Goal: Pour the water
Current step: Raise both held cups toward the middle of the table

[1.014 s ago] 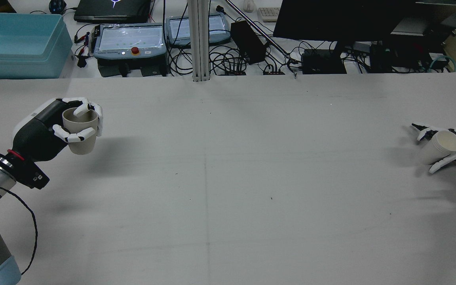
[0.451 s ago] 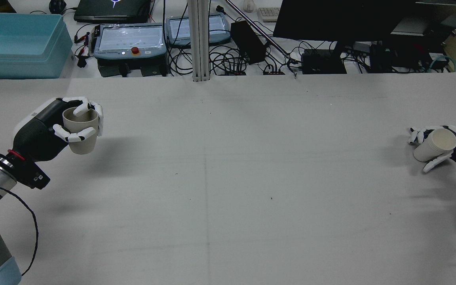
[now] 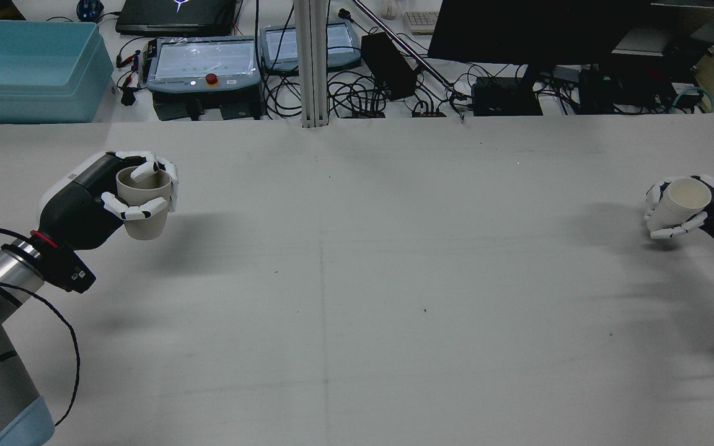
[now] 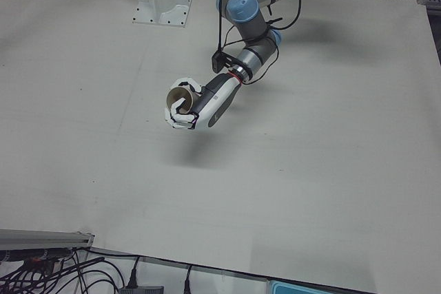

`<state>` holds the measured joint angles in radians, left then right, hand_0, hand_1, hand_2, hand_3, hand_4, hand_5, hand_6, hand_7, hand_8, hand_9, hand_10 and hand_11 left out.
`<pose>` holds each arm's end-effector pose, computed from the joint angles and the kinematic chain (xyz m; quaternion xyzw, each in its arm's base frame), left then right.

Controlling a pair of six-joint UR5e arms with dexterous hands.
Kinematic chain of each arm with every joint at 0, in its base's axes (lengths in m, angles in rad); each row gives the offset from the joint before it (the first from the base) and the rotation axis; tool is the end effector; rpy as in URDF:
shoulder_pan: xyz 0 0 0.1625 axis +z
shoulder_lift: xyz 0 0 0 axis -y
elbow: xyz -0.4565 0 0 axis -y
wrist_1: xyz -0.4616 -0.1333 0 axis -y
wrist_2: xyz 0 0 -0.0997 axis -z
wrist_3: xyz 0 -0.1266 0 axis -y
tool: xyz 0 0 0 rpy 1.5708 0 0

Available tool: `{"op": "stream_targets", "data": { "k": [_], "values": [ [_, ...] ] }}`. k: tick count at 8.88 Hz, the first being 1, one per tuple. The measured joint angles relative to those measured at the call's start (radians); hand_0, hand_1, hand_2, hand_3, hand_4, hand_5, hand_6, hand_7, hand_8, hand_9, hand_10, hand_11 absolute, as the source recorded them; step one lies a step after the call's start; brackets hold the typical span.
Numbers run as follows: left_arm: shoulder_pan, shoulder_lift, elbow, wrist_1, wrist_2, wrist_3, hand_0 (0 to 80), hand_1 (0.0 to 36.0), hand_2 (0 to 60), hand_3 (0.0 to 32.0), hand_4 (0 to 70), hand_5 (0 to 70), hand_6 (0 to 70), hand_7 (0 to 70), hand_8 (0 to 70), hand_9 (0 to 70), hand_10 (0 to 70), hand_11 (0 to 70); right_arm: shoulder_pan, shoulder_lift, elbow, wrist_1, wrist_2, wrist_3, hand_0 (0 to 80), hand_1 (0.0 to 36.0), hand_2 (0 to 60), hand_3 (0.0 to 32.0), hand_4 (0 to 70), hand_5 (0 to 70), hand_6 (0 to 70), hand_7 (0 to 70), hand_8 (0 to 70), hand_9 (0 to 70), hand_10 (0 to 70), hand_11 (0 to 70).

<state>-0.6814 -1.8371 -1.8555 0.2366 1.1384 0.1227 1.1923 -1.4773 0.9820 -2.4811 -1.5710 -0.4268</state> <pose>0.3902 -0.5564 0.4205 -0.1787 0.7800 -0.5862 0.1264 -0.0942 -0.5975 0.9139 0.0184 -0.7628 0.5946 0.2534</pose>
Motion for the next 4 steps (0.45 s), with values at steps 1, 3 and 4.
{"op": "stream_targets", "data": {
  "k": [1,3,4],
  "values": [
    [0.005,-0.051,0.01,0.042,0.004,0.0,80.0,34.0,60.0,0.0,70.0,70.0,70.0,70.0,70.0,70.0,70.0,70.0,0.032,-0.001,0.124,-0.128,-0.003,0.006,80.0,34.9,60.0,0.0,70.0,70.0,70.0,70.0,70.0,70.0,64.4,70.0],
    [0.015,-0.213,0.055,0.173,0.014,0.001,80.0,35.0,60.0,0.0,70.0,70.0,70.0,70.0,70.0,70.0,70.0,70.0,0.1,0.019,0.408,-0.427,-0.009,0.008,80.0,36.0,60.0,0.0,70.0,70.0,70.0,70.0,70.0,70.0,64.9,70.0],
    [0.017,-0.296,0.1,0.218,0.03,0.001,79.5,35.2,60.0,0.0,70.0,70.0,70.0,70.0,70.0,70.0,70.0,70.0,0.127,0.06,0.52,-0.566,-0.011,0.008,80.0,36.0,60.0,0.0,70.0,70.0,70.0,70.0,70.0,70.0,67.3,70.0]
  ]
}}
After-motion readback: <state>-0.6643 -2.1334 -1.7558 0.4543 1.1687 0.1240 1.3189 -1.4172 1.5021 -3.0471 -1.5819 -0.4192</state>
